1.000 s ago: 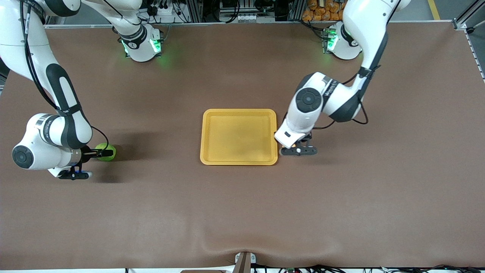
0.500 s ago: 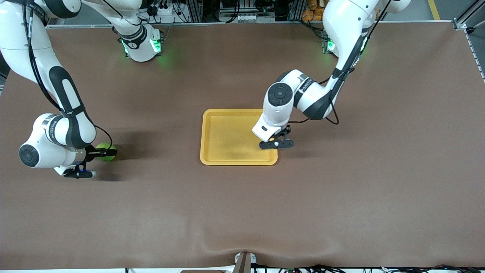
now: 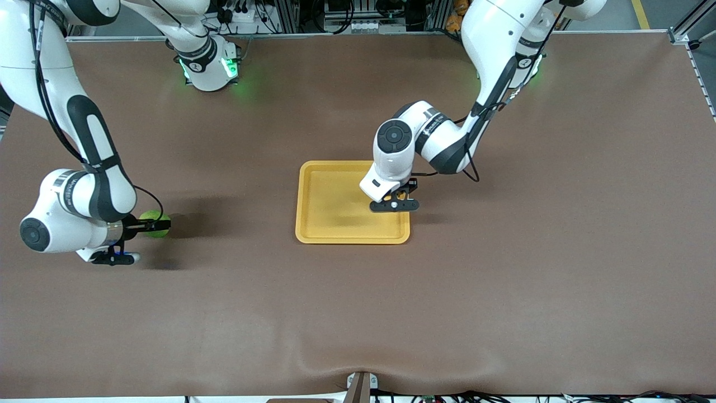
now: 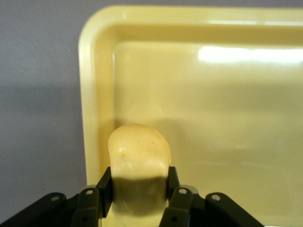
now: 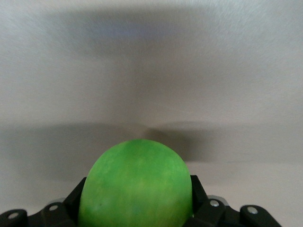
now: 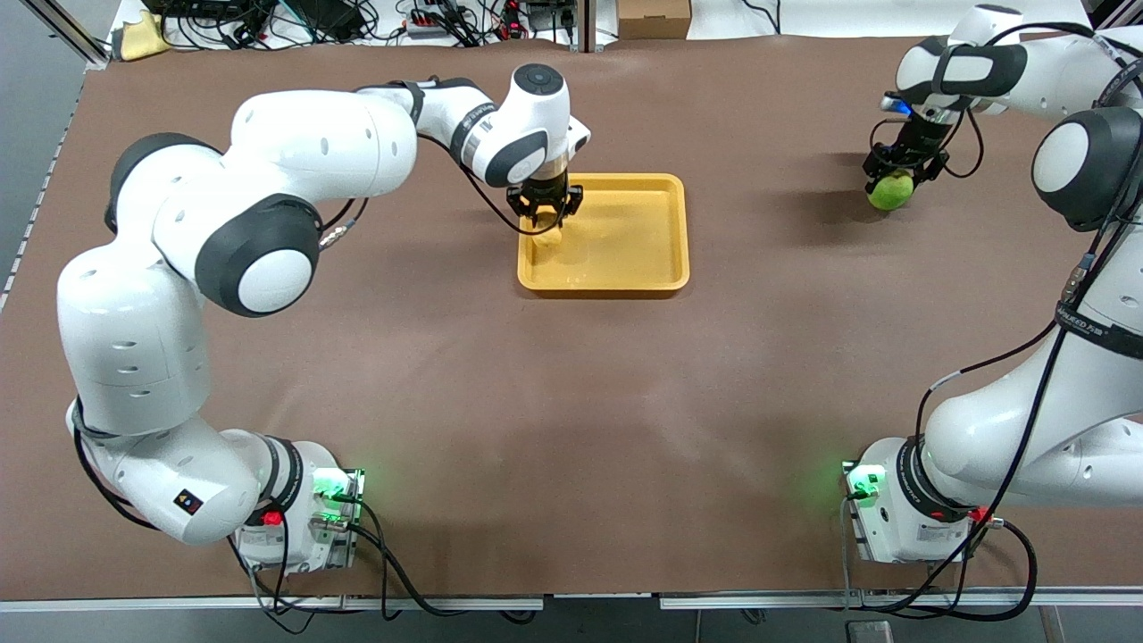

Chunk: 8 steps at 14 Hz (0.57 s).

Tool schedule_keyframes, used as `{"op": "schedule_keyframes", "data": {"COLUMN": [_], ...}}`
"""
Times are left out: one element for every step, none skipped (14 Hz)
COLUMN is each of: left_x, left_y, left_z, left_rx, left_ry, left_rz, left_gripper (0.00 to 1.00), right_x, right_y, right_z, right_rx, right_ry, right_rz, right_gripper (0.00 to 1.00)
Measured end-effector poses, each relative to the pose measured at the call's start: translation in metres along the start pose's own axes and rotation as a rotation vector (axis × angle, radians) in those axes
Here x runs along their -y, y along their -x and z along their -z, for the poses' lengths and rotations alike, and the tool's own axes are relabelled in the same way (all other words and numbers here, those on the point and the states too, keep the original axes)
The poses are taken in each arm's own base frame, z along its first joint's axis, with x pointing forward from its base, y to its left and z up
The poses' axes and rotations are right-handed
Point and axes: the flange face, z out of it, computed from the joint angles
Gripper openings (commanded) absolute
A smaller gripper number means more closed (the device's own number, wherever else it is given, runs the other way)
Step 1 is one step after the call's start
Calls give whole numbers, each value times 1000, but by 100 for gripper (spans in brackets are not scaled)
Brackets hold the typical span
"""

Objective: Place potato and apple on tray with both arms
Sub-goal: 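Carry the potato with the left gripper over the yellow tray, then open the left gripper to drop the potato while the right gripper lifts the apple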

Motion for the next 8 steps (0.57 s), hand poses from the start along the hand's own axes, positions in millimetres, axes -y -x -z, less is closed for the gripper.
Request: {"op": "schedule_keyframes", "data": {"left_x": [-1,-2,-3,-3,-2,-2,-1,-2], "left_y": [2,3,5,6,6,6,7,7], "left_z": [-3,-6,-7,-8,-8,-8,-9,-9], "left_rx": [4,8,13,15,14,12,12,13], "left_ry": [-4,-9,-15,-21,-28,-36,-43,-45], "left_rz": [-4,-7,-9,-12,-18,-24,-28,-29], "left_gripper": [0,0,0,0,0,0,0,0], "right_x": [0,1,1,2,2,4,6,9], "right_y": [-1,-1,-2,-2,-3,-3,-3,-3], "right_z": [7,12,18,23,29,36,43,51], "right_rx": [1,5,7,11,15,19,26,32], "right_ry": [-1,-2,-2,-3,-4,-6,-8,-9], "right_rz": [1,2,2,3,5,8,12,16], "right_gripper": [0,0,0,0,0,0,0,0]}}
